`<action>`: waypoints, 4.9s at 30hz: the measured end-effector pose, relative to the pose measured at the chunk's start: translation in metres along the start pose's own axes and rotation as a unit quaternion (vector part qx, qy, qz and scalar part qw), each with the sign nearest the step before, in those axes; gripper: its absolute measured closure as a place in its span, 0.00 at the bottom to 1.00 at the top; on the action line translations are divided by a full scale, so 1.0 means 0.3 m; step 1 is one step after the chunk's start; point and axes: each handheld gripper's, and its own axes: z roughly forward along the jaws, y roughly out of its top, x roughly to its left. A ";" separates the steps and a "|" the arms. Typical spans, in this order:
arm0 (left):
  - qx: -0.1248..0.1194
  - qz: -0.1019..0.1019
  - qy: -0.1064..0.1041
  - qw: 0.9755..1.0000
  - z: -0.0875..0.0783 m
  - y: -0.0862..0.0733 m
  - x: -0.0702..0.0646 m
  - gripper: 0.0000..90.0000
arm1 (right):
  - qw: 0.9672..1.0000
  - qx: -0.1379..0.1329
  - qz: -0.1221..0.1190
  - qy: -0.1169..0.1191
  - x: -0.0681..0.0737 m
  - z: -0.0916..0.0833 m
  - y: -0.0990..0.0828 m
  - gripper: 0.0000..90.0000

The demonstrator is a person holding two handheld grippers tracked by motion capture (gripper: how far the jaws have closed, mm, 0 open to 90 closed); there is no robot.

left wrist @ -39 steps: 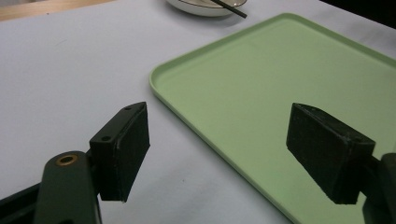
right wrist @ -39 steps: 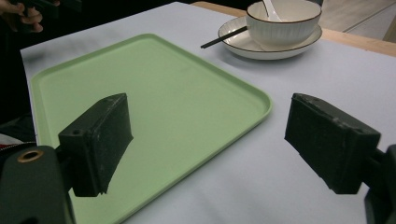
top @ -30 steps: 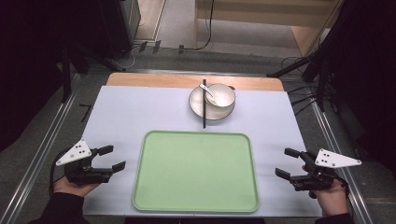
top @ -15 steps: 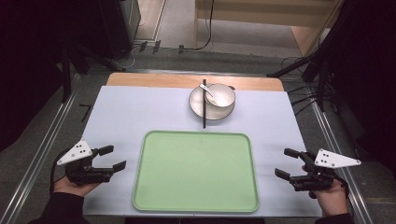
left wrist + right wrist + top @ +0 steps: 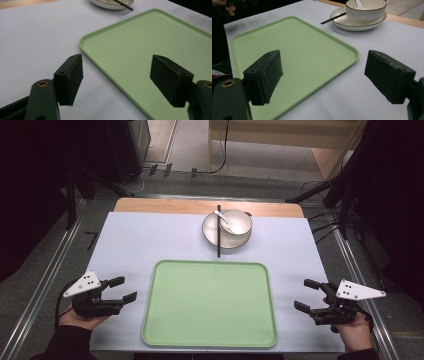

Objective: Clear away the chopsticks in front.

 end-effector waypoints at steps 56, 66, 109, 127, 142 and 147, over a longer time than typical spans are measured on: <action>0.114 -0.051 -0.024 0.992 0.450 0.424 -0.050 0.33 | 1.000 0.014 0.008 -0.003 -0.004 0.002 -0.009 0.17; 0.128 -0.038 -0.027 0.991 0.581 0.522 -0.070 0.34 | 1.000 0.011 0.009 0.001 -0.003 0.000 -0.009 0.17; 0.189 -0.037 0.042 0.980 1.040 0.555 -0.038 0.45 | 1.000 0.005 0.008 0.003 -0.003 -0.005 -0.009 0.17; 0.177 -0.130 0.066 0.973 1.100 0.525 -0.019 0.84 | 1.000 0.008 0.005 0.004 -0.004 -0.003 -0.010 0.17; 0.157 -0.180 0.083 0.968 1.089 0.510 -0.008 0.95 | 1.000 0.009 0.001 0.007 -0.001 0.000 -0.007 0.17; 0.159 -0.179 0.084 0.967 1.085 0.514 -0.009 0.95 | 1.000 0.008 0.003 0.005 -0.003 -0.002 -0.008 0.17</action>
